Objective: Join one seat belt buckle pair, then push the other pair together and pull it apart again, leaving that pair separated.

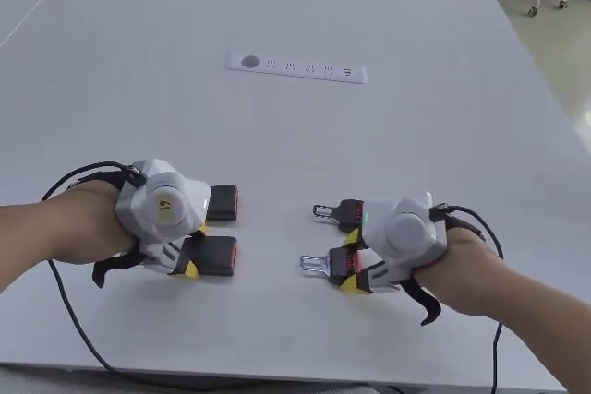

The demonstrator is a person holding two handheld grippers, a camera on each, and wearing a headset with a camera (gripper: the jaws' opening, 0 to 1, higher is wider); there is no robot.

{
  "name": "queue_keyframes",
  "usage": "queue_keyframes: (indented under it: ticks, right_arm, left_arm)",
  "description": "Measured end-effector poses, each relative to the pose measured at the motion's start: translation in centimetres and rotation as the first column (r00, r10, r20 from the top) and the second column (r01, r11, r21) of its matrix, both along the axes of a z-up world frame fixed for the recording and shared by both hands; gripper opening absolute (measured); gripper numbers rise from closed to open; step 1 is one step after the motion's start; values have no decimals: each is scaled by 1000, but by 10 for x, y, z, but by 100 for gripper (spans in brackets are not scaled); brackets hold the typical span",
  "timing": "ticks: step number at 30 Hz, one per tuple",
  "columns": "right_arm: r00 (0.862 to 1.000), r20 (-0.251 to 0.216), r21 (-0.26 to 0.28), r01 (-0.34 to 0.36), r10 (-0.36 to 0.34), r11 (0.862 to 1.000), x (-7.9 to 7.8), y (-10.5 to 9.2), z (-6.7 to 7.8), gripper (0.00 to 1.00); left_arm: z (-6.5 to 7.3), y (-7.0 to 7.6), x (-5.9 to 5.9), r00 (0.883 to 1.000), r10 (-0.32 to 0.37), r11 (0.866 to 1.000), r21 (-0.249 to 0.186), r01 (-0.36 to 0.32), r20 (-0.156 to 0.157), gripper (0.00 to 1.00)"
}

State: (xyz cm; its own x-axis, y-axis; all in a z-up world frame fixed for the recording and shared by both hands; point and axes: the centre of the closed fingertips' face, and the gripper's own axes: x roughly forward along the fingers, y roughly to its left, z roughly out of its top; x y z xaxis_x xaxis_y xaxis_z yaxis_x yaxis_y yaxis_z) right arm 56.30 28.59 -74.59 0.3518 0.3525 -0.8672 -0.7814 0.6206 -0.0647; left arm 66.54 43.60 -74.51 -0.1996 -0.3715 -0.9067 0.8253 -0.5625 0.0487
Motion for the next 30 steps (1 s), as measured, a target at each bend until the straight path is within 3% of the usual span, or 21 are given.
queue_keyframes:
  ticks: [4,18,21,30]
  right_arm:
    - [1000,2,10,8,-8,1000,0,-1,0,33]
    - [1000,-3,4,12,-12,1000,1,-1,-1,33]
    - [999,-17,2,41,-41,999,3,0,0,33]
    - [1000,-7,-2,27,-27,1000,10,10,0,33]
  left_arm:
    - [0,0,0,1000,-21,1000,7,21,14,33]
    - [-2,1,1,1000,-10,1000,7,10,-1,33]
    - [-2,1,1,1000,-4,1000,6,4,-6,33]
    - [-2,1,1,1000,1,1000,6,-1,-7,33]
